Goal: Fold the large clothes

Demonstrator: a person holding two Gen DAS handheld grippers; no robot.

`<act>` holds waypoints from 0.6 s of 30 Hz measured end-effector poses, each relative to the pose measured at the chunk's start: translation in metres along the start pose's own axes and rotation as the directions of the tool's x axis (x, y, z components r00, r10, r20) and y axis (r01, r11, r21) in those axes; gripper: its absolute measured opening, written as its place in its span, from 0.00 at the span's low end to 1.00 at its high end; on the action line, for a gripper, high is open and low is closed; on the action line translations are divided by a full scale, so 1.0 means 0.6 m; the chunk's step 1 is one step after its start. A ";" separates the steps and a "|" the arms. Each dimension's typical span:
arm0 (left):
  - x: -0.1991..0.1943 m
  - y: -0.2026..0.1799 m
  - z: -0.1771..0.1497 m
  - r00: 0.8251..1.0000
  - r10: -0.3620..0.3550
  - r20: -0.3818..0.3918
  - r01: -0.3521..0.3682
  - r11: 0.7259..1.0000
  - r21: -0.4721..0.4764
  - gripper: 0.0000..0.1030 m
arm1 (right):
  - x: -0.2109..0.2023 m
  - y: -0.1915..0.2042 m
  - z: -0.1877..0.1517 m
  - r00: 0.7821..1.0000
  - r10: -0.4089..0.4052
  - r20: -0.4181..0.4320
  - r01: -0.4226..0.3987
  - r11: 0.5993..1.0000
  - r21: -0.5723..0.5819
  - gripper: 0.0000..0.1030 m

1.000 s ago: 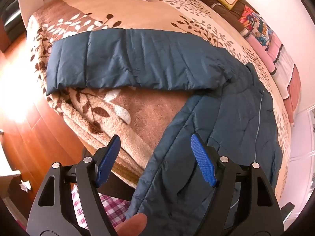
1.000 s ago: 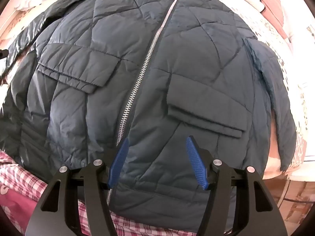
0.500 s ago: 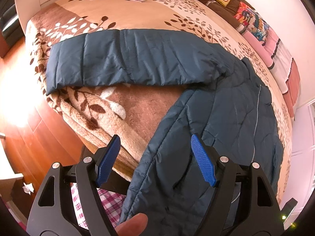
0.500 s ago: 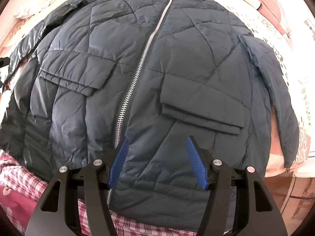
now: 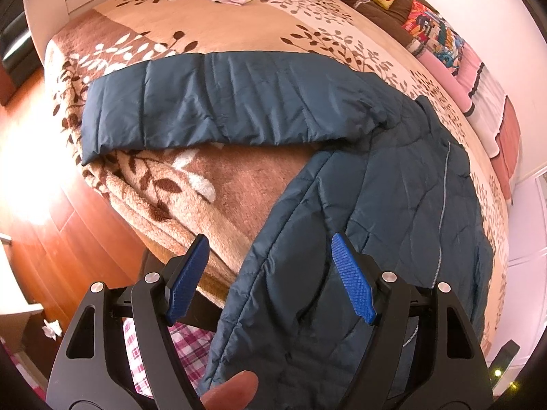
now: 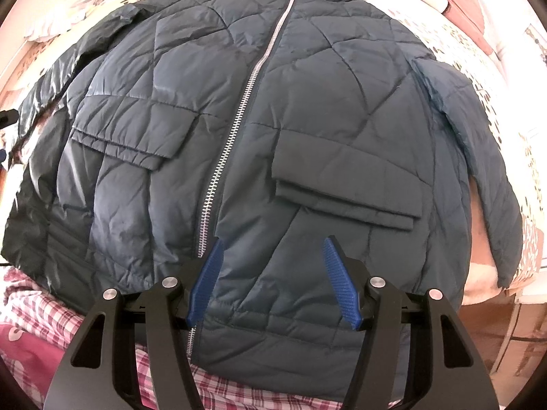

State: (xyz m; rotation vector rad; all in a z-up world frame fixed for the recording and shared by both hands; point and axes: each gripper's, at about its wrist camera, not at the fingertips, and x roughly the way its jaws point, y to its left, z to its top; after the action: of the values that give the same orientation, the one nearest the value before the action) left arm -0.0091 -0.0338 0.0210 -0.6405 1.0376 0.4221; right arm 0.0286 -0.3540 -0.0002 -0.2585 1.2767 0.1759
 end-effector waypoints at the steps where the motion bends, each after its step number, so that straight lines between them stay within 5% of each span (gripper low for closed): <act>1: 0.000 0.000 0.000 1.000 0.001 0.001 -0.001 1.000 0.002 0.71 | -0.001 0.000 0.001 1.000 0.001 0.002 -0.001 1.000 0.000 0.59; 13: -0.012 -0.012 -0.008 1.000 0.000 0.003 0.000 1.000 0.025 0.71 | -0.007 -0.018 -0.014 0.999 0.019 0.025 -0.019 1.000 0.014 0.59; 18: -0.014 -0.037 -0.018 0.999 -0.038 -0.018 0.040 0.993 0.107 0.71 | -0.014 -0.027 -0.016 0.999 0.028 0.040 -0.029 0.999 0.024 0.59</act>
State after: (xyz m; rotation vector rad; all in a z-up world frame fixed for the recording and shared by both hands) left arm -0.0064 -0.0580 0.0310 -0.5675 1.0541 0.3253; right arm 0.0220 -0.3719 0.0067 -0.2149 1.2431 0.1885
